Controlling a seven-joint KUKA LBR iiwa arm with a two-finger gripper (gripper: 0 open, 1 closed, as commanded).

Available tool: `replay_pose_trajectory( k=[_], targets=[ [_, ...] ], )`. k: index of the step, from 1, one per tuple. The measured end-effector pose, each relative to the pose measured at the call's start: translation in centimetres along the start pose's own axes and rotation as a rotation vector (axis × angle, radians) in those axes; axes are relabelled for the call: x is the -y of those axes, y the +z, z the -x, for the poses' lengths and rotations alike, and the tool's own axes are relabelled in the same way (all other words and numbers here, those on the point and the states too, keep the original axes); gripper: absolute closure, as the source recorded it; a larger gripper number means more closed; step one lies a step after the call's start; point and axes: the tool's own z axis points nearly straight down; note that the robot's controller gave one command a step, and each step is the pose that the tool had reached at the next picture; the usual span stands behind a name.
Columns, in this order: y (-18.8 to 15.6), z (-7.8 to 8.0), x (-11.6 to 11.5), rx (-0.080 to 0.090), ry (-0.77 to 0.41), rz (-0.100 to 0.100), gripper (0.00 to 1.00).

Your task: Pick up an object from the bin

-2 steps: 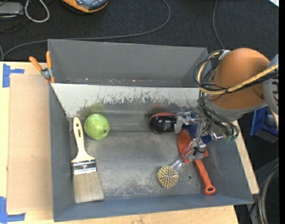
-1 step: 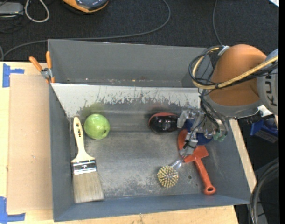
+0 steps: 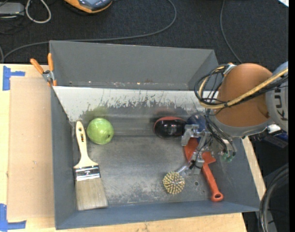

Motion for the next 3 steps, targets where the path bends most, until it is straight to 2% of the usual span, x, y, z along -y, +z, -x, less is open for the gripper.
replay_pose_trajectory(
  k=[1,2,3],
  targets=[
    [-1.4,1.8,-0.6,0.006,-0.024,0.001,0.0],
    [2.3,1.0,1.0,0.0,-0.079,0.0,0.0],
    [3.0,-1.2,-0.9,0.004,-0.011,0.001,0.0]
  ],
)
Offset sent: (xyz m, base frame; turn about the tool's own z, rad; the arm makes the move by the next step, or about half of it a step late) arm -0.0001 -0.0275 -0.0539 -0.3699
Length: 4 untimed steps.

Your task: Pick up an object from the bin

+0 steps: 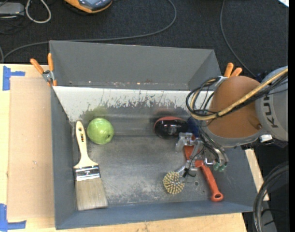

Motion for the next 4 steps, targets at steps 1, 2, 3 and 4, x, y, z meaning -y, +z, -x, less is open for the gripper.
replay_pose_trajectory(
  k=[1,2,3,4],
  targets=[
    [3.8,-0.8,2.4,-0.004,0.018,-0.001,0.0],
    [6.3,-1.6,3.8,-0.002,-0.095,0.002,0.0],
    [9.1,3.5,0.6,-0.005,-0.097,0.0,1.0],
    [9.1,3.5,0.6,-0.005,-0.097,0.0,1.0]
  ],
)
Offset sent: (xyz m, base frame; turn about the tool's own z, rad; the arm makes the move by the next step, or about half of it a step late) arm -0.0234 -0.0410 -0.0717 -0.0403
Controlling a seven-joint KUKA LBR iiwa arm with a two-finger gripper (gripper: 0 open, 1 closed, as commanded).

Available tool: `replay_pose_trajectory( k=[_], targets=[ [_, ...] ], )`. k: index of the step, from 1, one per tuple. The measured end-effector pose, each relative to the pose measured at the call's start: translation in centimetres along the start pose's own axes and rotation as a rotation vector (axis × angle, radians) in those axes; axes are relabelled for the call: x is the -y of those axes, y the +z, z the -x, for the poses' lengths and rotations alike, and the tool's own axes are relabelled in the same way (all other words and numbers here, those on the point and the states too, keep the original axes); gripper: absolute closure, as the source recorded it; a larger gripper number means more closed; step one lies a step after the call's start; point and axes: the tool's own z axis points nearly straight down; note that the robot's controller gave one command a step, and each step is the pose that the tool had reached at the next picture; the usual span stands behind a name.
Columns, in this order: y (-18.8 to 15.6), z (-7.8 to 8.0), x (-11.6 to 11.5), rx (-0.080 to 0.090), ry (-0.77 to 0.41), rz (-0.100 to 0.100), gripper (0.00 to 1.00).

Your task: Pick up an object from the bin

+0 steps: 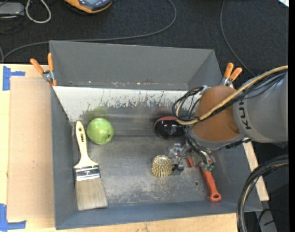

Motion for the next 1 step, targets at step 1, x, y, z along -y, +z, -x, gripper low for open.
replay_pose_trajectory(
  k=[1],
  targets=[
    [0.03,-0.93,-0.58,0.0,0.021,0.0,1.0]
  ],
)
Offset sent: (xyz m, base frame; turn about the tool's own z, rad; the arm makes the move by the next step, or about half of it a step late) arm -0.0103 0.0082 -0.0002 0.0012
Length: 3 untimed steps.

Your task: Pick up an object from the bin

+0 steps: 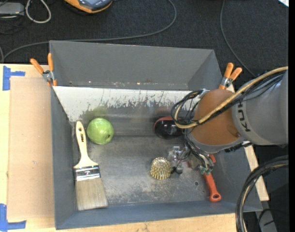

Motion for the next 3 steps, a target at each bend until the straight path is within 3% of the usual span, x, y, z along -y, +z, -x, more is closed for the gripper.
replay_pose_trajectory(
  k=[3],
  targets=[
    [0.02,-0.49,-0.65,0.0,0.004,-0.001,1.0]
  ],
)
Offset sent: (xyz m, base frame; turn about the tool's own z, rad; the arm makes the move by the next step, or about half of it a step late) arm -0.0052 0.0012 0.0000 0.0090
